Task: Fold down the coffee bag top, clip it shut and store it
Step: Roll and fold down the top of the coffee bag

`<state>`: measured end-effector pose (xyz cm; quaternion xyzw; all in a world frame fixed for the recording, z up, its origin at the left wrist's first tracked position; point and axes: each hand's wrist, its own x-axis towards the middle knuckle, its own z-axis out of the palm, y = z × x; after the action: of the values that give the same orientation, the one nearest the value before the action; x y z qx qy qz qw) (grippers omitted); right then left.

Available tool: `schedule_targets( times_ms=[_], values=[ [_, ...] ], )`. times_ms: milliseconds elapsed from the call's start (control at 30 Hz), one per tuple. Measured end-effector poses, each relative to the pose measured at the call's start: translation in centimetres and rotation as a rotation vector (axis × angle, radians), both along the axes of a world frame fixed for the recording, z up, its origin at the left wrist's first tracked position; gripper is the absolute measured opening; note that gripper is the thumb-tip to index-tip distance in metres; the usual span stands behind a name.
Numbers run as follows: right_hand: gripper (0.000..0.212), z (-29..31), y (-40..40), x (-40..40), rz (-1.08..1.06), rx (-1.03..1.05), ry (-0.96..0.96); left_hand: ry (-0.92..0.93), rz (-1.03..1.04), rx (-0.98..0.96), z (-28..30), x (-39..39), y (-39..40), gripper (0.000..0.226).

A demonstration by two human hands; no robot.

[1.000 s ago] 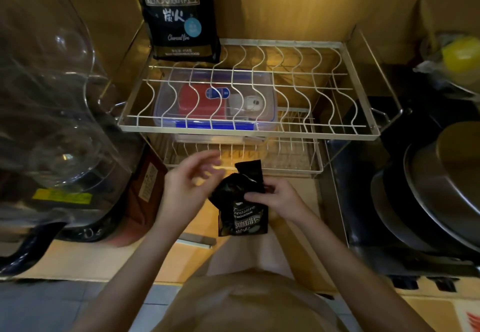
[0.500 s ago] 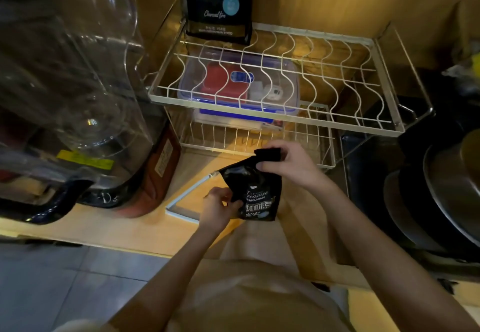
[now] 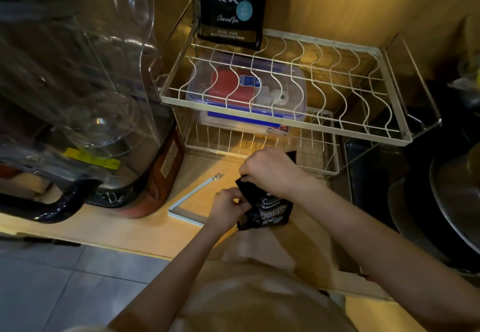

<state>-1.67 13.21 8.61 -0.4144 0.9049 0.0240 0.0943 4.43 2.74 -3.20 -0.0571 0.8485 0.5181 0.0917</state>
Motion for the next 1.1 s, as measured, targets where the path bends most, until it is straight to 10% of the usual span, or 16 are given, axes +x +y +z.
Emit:
schedule_targets(
  times_ms=[467,833,1100],
  values=[
    [0.02,1.0,7.4,0.9,-0.382,-0.612,-0.3,-0.059,0.083,0.18,0.2,-2.0,-1.1,0.021],
    [0.008,2.4,3.4,1.3,-0.301,0.312,-0.067,0.172,-0.025,-0.001,1.1,-3.1,0.2,0.015],
    [0.015,2.0,5.2,-0.2,-0.301,0.163,-0.14,0.062,-0.024,0.101,0.2,-3.2,-0.8,0.015]
  ],
)
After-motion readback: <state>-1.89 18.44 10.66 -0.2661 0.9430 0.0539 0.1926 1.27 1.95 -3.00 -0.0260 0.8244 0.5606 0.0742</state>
